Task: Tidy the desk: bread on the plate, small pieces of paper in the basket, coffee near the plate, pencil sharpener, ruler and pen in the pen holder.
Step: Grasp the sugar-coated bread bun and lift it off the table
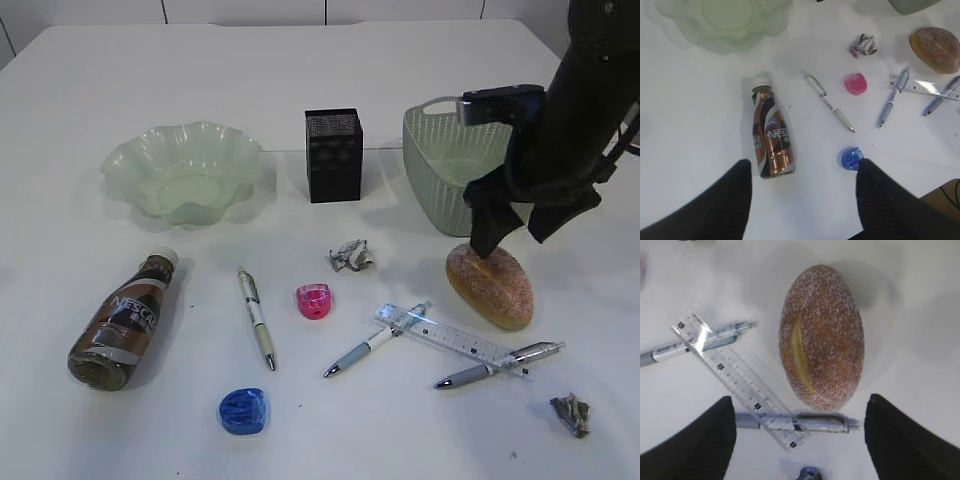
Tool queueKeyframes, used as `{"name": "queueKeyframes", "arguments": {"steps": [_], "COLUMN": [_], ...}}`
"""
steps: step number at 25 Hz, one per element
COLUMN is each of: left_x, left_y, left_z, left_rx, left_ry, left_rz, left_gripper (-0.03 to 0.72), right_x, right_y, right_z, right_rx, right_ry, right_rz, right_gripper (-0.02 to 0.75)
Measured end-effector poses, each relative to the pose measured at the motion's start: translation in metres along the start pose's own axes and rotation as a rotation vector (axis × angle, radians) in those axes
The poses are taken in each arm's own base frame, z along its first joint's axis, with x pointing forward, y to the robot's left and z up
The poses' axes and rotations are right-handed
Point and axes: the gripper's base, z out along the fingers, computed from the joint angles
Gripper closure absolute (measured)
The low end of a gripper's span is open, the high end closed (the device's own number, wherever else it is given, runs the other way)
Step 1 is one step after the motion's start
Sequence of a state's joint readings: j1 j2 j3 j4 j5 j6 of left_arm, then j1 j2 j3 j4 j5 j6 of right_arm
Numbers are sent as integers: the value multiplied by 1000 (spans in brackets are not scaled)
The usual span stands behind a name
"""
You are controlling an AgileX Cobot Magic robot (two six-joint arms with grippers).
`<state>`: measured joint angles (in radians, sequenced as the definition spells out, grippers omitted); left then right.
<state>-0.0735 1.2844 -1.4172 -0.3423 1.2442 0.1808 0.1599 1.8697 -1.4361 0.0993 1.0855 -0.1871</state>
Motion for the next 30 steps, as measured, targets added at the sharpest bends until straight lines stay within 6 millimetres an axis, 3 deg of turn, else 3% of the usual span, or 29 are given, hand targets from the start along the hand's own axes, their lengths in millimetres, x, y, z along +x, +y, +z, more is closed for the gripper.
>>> {"name": "queueKeyframes", "arguments": {"steps": [2,10,23,28,30], "left_x": [0,0,0,0,0], "left_y": [0,0,0,0,0], "left_z": [1,1,1,1,1], "left_rx": [0,0,0,0,0], "left_ry": [2,4,4,4,4], "left_rz": [-1,11,14,14,14], "left_gripper": [223,173,165,164,164], "right_x": [0,-5,-7,-7,-9], "right_y": [0,-9,-11,-1,13], "right_z": [0,34,49,57,67], "right_rx": [0,61,58,53,80], "right_ry": [0,61,84,109,136], "right_rz": [0,-38,-38,-63,-131], "right_gripper": [120,120,120,120,120]}}
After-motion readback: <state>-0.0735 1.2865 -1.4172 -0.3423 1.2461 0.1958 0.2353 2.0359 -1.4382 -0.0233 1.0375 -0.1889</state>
